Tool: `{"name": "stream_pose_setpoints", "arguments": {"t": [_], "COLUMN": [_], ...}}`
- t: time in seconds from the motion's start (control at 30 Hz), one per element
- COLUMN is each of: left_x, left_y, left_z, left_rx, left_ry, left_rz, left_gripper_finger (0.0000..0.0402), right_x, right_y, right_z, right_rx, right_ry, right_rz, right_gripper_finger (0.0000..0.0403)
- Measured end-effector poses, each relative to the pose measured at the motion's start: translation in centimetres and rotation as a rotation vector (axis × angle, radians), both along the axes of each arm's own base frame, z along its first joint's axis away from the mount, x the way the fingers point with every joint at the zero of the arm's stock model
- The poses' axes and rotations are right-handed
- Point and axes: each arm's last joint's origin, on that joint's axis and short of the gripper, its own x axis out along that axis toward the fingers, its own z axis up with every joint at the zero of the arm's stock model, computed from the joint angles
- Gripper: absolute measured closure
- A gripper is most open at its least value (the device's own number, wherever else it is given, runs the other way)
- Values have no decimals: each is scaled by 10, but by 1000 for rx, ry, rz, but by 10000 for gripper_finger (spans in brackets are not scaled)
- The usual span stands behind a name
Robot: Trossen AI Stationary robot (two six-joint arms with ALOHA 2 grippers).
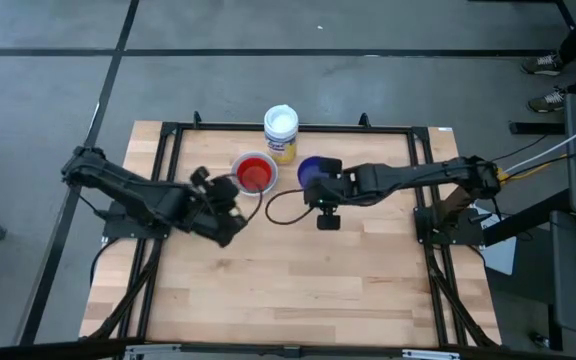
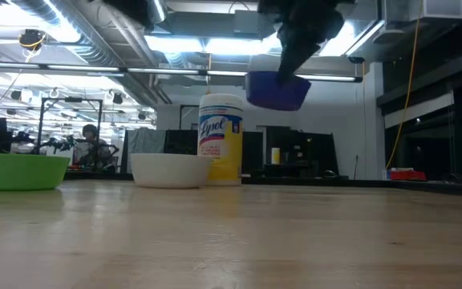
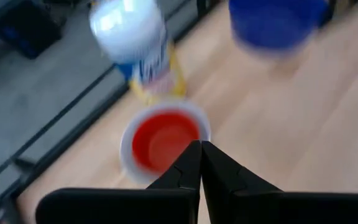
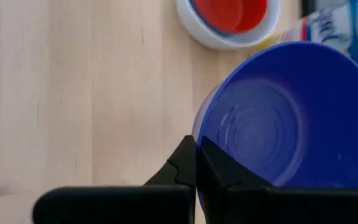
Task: Nest bowls inside each other
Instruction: Stack the dark blue bowl on top of the red bowl
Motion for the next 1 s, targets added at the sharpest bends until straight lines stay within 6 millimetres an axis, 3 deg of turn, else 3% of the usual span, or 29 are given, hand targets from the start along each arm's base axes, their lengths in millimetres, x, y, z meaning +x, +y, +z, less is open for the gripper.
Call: {"name": "stream_pose_setpoints", "arguments": {"t": [0.1, 0.23, 0.37, 0.73, 1.0], "left_x": [7, -2, -5, 30, 47], "left_y": [16, 44, 68, 104, 117], "left_z": [22, 47, 56, 23, 12], "left_rx": [-15, -85, -211, -570, -669], "left_ry": [-93, -205, -248, -117, -107], "left_rz": [13, 14, -43, -160, -294], "left_gripper_finger": [394, 394, 399, 399, 365], "right_x": [0, -1, 0, 15, 41], "right_y": [17, 40, 49, 53, 56], "right_z": [1, 4, 6, -15, -5], "right_rx": [-34, -96, -119, -121, -92], "right_ry": [-35, -77, -116, -58, -83], "right_rz": [19, 67, 85, 136, 201], "right_gripper_finger": [401, 401, 401, 401, 401]}}
